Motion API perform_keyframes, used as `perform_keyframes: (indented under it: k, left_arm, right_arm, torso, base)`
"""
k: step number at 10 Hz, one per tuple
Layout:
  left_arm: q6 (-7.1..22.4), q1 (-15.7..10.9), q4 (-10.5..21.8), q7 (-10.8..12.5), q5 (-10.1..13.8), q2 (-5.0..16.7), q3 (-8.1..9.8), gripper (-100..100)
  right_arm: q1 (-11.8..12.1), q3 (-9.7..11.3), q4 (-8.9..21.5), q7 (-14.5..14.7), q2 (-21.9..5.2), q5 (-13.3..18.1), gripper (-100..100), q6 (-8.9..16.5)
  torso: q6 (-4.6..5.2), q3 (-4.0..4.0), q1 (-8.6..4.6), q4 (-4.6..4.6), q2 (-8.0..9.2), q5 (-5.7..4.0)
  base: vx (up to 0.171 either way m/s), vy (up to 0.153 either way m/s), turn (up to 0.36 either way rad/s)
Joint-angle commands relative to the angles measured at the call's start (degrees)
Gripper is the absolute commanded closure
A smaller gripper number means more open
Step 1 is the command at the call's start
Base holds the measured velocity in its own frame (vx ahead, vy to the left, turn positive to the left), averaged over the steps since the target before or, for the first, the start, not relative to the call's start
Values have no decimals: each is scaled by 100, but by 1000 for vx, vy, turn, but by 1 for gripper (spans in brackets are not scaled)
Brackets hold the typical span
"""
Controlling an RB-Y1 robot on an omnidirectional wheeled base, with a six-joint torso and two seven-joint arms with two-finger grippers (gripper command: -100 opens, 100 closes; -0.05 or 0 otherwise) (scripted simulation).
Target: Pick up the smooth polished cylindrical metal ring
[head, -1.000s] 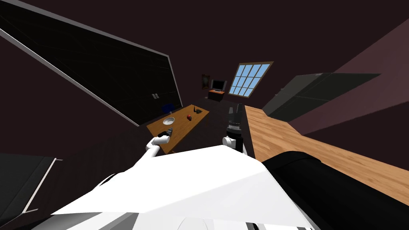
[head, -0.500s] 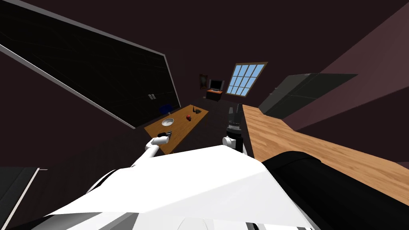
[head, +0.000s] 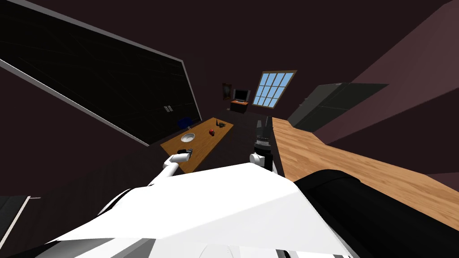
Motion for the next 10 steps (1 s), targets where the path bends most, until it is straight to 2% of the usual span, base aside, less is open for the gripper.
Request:
perform_keyframes:
  k: [1,4,5,6,10]
  left_arm:
    - [-172,30,139,30,-60,-47,4,-100]
    - [-386,67,314,68,-135,-106,8,-100]
    - [-335,41,302,61,-123,-98,7,-100]
    - [-363,38,319,63,-126,-100,7,100]
    - [-357,40,318,58,-127,-102,3,100]
  right_arm:
    - [0,0,0,0,0,0,0,0]
    - [1,0,0,0,0,0,0,0]
    - [1,0,0,0,0,0,0,0]
    - [0,0,0,0,0,0,0,0]
    - [0,0,0,0,0,0,0,0]
  torso:
    - [0,0,0,0,0,0]
    - [0,-12,6,-5,-21,1]
    - [0,-13,5,-5,-22,1]
    - [0,-8,0,-3,-13,0]
    - [-2,2,-5,2,2,-2]
  base:
    - [40,13,-17]
    - [61,25,-14]
    - [26,9,-3]
    - [1,2,12]
    - [0,0,-3]
